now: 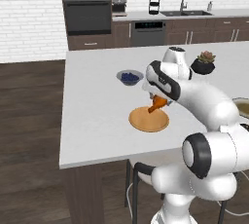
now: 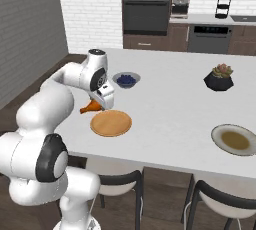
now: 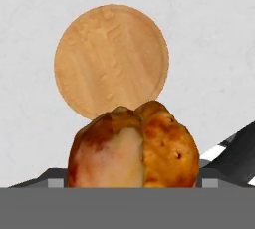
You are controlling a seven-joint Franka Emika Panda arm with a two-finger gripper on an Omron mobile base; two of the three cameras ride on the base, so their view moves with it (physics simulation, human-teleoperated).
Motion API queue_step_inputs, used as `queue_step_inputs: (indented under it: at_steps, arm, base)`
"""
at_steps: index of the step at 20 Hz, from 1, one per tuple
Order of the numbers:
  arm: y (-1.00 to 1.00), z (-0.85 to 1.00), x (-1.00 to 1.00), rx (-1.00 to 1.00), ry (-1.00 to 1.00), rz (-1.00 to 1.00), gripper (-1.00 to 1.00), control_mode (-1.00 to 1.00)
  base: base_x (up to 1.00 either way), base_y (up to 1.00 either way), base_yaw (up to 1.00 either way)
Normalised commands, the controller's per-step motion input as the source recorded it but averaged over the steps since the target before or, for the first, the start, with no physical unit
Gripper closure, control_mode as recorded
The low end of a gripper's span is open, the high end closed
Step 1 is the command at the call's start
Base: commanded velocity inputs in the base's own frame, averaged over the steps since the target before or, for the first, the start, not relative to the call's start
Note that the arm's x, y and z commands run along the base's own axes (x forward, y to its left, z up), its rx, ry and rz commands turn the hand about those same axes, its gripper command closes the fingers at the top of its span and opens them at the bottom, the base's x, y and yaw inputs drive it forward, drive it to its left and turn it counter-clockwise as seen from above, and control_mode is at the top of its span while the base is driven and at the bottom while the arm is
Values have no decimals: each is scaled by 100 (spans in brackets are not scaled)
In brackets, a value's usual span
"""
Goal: Pick the chicken drumstick and avocado from their plates and place them in the bowl. Then put the bowl in the fridge.
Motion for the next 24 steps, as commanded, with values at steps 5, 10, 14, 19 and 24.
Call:
queue_step_inputs:
  at_steps: [5, 10, 14, 19, 24]
  arm:
    - [1, 28, -100, -12, -25, 39, 100, -100]
    - [1, 10, -96, -13, -27, 16, 100, -100]
    - [-5, 20, -23, 0, 14, 0, 100, -100]
    - [-4, 2, 6, 8, 45, 0, 100, -100]
    - [2, 26, -22, 0, 37, 0, 100, -100]
  base:
    - [0, 0, 0]
    - [0, 0, 0]
    - [0, 0, 0]
    - [0, 0, 0]
    - [0, 0, 0]
